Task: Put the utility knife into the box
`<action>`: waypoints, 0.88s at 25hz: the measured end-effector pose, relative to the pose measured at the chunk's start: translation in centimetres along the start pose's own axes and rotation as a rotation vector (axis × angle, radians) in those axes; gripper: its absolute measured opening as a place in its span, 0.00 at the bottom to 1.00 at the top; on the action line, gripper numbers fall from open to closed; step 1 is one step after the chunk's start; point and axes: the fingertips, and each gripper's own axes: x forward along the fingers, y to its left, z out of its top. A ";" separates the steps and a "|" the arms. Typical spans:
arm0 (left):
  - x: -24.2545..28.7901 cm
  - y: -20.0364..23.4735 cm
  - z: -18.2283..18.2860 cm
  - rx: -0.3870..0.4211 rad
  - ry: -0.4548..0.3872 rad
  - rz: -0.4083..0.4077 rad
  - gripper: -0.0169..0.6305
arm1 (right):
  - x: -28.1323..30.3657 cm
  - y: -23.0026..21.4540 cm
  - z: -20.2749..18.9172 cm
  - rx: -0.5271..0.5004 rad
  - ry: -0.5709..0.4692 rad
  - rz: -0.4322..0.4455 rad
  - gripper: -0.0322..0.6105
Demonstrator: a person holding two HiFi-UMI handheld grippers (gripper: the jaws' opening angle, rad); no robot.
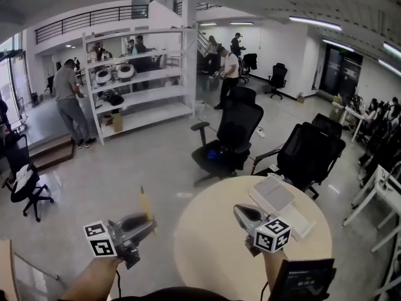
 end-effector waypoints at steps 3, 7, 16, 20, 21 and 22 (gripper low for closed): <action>5.2 2.9 -1.3 -0.028 0.054 -0.103 0.19 | -1.3 -3.9 -0.7 0.016 0.003 -0.108 0.07; 12.0 7.3 -2.2 -0.073 0.106 -0.267 0.19 | -2.2 -8.4 -0.7 0.040 -0.007 -0.279 0.07; 21.5 12.4 -0.2 -0.063 0.242 -0.689 0.19 | -4.6 -11.0 2.0 0.089 -0.068 -0.707 0.07; 23.1 11.8 0.4 -0.086 0.252 -0.787 0.20 | -5.9 -9.4 2.5 0.092 -0.051 -0.796 0.07; 23.4 11.5 0.3 -0.090 0.252 -0.800 0.19 | -6.4 -9.2 2.6 0.090 -0.048 -0.809 0.07; 23.7 11.3 0.1 -0.092 0.251 -0.809 0.19 | -7.1 -9.1 2.7 0.087 -0.048 -0.821 0.07</action>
